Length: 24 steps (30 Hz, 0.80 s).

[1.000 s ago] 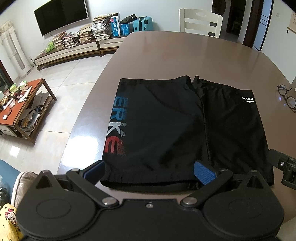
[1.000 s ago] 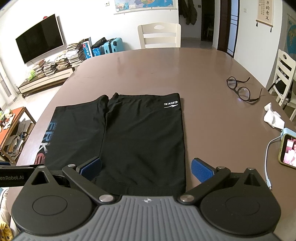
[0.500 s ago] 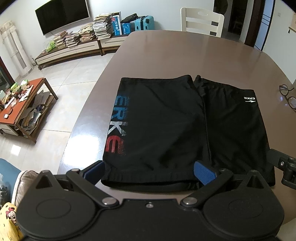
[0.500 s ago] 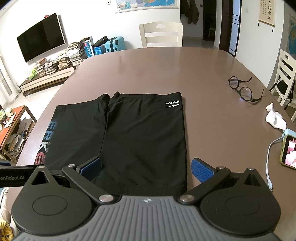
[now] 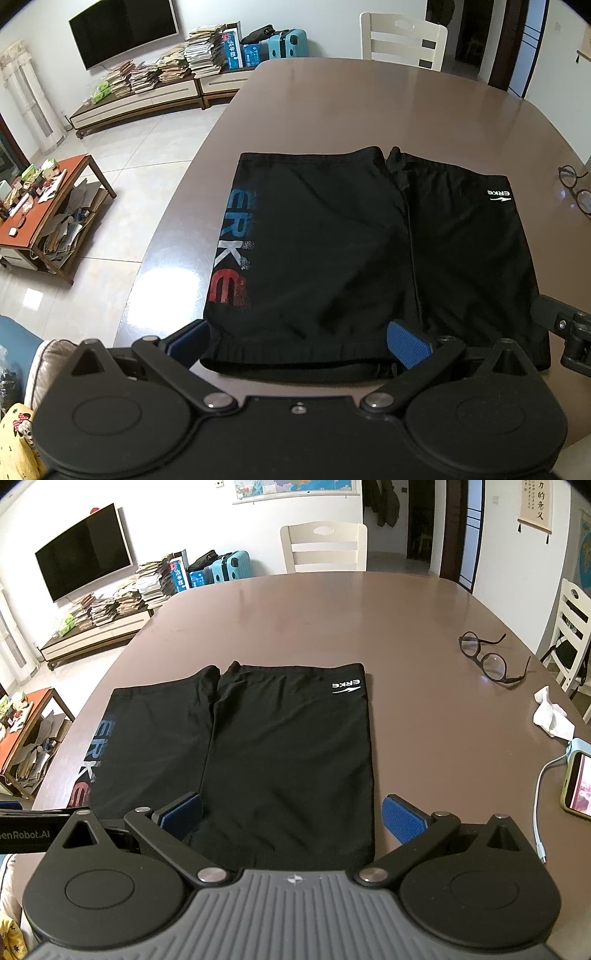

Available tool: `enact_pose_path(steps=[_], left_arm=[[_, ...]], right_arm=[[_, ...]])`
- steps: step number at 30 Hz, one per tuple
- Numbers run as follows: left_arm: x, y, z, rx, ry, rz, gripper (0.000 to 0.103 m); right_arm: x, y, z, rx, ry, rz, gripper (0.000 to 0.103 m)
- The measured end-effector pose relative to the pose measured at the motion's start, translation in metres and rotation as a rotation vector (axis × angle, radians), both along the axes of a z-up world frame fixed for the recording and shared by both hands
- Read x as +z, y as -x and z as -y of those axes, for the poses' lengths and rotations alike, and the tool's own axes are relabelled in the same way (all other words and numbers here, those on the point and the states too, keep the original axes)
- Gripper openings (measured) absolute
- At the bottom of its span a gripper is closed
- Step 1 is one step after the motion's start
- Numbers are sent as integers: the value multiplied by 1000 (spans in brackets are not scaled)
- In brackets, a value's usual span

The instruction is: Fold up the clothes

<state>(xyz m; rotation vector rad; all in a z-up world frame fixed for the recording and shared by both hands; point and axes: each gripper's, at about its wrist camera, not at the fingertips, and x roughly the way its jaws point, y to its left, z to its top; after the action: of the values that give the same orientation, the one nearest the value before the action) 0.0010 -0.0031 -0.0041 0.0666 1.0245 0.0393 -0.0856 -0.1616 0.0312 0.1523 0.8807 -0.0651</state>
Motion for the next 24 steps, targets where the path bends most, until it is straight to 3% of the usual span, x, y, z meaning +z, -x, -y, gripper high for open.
enact_pose_path(steps=[24], left_arm=[[0, 5, 12, -2, -21, -11, 102]], right_arm=[[-4, 2, 7, 21, -11, -14, 103]])
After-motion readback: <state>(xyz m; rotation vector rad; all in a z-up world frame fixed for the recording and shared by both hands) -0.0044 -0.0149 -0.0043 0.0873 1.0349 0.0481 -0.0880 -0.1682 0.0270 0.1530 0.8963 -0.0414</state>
